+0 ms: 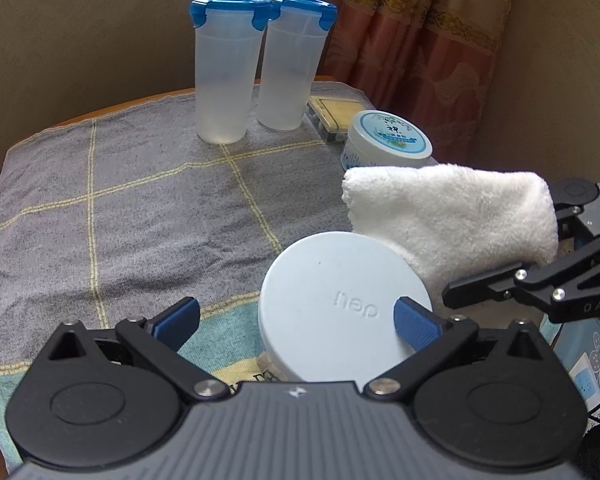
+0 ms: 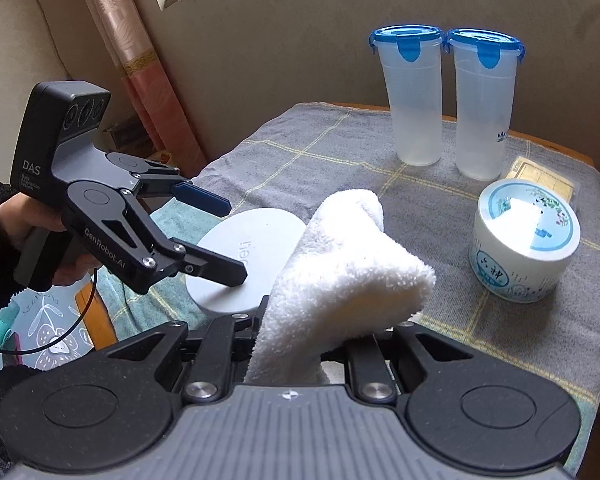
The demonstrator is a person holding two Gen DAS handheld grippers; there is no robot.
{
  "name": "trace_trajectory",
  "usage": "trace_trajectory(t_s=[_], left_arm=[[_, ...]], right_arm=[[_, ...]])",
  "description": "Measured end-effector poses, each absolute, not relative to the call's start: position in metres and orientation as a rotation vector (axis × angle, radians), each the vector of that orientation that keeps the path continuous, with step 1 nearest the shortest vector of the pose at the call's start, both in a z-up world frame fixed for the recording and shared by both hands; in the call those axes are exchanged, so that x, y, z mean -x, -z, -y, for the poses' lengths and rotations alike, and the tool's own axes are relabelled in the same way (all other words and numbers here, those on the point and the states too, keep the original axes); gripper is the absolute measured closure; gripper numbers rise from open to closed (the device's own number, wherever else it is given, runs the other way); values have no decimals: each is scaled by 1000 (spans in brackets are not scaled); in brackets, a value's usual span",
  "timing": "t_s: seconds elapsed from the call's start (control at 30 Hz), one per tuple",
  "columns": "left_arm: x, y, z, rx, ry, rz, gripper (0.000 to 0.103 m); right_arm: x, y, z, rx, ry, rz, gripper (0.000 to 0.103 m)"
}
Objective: Clean container
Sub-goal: 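Wipe the jar body with the cloth in the right tool while the left tool holds the jar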
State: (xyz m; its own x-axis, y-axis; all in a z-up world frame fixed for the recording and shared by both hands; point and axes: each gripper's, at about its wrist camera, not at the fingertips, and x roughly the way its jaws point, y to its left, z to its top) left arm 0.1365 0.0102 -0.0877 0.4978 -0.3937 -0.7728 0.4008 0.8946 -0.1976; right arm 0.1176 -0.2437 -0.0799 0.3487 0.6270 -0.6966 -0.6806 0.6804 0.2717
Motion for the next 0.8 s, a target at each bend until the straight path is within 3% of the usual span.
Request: trace_trajectory(t_s=[0.53,0.8], left_arm=[[-131,86,-9,-21,454,-906,0],[-130,86,-9,-16,448,-898,0]], right_arm=[[-56,88,233,-49,-872,-898,83],[-67,87,237,-41,-832,-897,84]])
